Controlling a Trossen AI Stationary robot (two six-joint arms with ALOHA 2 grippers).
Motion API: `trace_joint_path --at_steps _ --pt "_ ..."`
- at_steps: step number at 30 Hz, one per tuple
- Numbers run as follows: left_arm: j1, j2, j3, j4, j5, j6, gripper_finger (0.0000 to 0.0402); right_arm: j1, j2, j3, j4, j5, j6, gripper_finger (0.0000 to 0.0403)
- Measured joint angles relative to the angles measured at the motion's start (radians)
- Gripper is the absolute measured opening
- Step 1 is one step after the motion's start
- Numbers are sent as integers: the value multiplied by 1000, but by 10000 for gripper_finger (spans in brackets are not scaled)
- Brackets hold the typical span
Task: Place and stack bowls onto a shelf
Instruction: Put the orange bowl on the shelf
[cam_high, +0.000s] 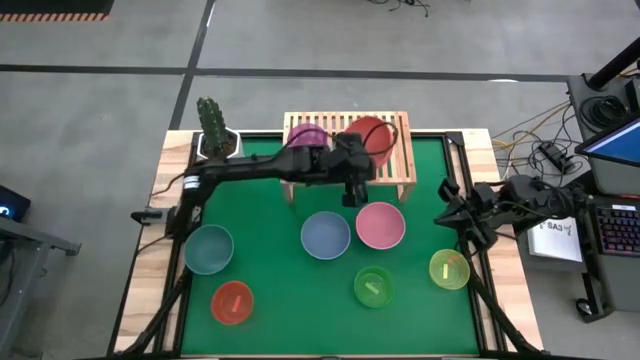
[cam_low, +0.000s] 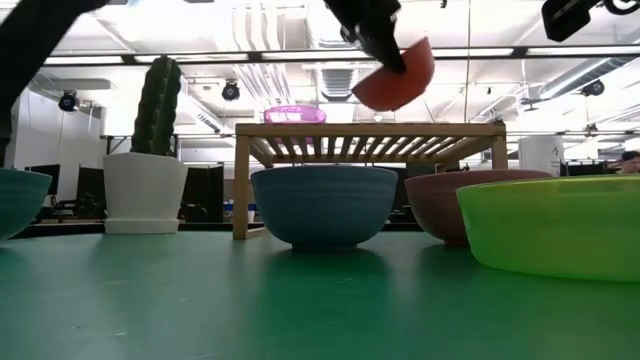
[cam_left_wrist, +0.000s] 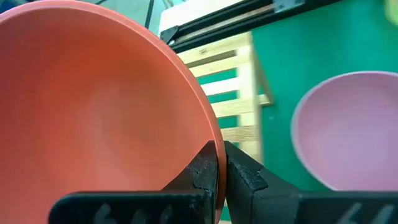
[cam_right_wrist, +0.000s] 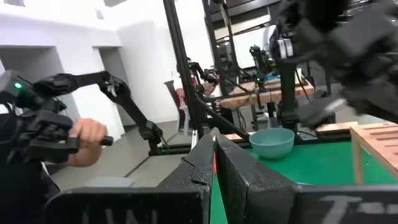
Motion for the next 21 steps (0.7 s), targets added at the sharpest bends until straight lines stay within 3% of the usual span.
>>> trace_joint_path --at_steps 7,21 --pt "40 69 89 -50 0 0 0 2 9 0 -2 2 -6 9" --pt "98 76 83 -71 1 -45 0 2 15 -1 -3 7 -23 9"
